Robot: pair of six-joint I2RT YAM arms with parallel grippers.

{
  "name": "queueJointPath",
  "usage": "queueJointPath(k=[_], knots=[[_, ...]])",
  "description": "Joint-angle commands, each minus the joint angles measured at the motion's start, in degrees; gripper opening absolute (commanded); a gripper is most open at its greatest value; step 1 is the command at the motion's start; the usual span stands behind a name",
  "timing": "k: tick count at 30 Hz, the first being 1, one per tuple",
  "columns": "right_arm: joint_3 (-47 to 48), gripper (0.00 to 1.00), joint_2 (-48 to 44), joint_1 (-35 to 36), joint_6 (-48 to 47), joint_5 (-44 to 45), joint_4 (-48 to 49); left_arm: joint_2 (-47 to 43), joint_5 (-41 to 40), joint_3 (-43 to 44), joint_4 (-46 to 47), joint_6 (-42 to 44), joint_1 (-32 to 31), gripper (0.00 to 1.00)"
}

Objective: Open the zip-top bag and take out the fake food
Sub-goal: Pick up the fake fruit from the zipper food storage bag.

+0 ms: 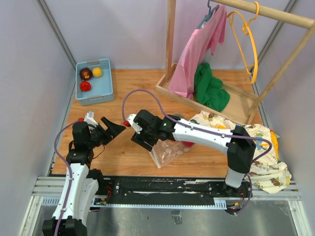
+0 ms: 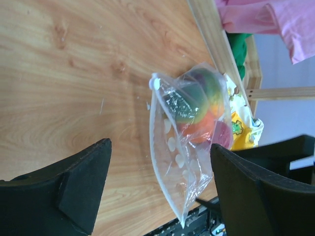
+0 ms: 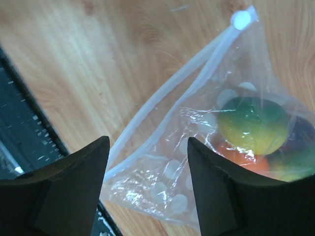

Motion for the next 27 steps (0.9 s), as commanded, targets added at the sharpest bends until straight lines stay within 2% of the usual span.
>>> queueJointPath(k=[1,7,12,20,27], knots=[[3.13,0.66,4.05,1.56,5.55,11.67,0.08,-2.42,1.40,-2.17,-2.36,-1.34,-0.14,0.84],[3.58,0.65,7.46,2.45,6.31,14.89,-0.48,-7.15,3.59,-5.63,-1.14,-4.36,-0.14,0.83],[4.72,0.61,9.66,2.75,6.81,16.65,-1.20,-8.39,8.55,-9.74,5.18,-9.31,-0.14,0.73],[5.20,0.41,10.75,2.79,7.45,18.04,-1.69,-7.37,12.84,-14.18,14.09,-14.10,-0.59,0.52],[5.15,0.21,10.75,2.79,8.02,19.02,-1.90,-3.24,11.79,-16.00,21.42,-16.44,-4.43,0.49]])
